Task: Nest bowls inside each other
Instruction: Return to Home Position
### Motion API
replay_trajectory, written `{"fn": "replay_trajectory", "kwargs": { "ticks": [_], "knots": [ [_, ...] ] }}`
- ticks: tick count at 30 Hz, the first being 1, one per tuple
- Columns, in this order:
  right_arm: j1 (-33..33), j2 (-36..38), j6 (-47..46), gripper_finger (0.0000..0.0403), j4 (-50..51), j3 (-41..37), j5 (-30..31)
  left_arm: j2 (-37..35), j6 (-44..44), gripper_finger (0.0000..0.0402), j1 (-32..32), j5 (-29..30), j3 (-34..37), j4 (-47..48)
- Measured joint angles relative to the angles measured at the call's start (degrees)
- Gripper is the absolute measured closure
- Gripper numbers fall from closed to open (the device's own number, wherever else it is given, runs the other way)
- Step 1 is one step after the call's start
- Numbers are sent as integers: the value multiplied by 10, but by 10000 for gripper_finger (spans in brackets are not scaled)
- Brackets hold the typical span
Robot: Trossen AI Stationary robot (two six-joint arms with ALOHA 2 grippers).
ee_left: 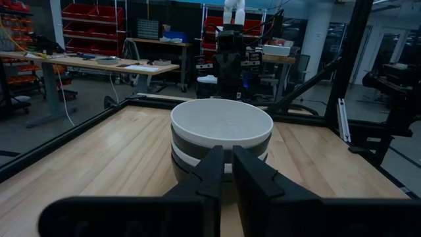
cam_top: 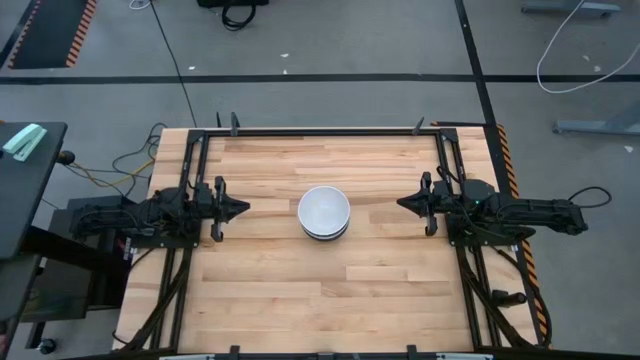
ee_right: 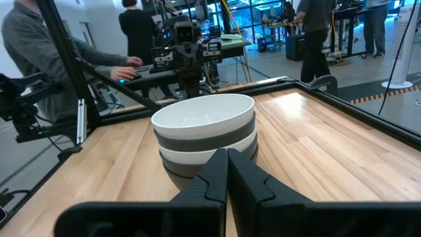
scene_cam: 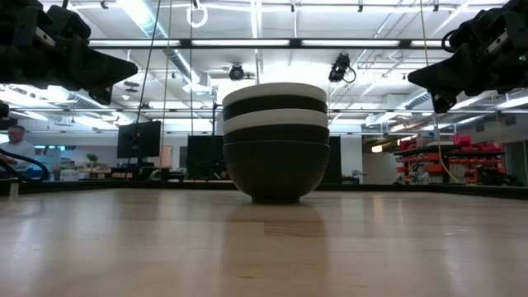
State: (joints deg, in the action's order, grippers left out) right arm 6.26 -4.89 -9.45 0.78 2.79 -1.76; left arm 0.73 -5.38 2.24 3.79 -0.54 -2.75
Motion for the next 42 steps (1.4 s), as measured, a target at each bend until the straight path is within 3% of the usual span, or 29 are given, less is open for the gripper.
{"fn": "replay_trajectory", "kwargs": {
  "ticks": [11, 42],
  "knots": [
    [0, 0, 0, 389, 0, 0, 0, 0, 0, 374, 0, 0, 0, 0],
    [0, 0, 0, 389, 0, 0, 0, 0, 0, 362, 0, 0, 0, 0]
  ]
}}
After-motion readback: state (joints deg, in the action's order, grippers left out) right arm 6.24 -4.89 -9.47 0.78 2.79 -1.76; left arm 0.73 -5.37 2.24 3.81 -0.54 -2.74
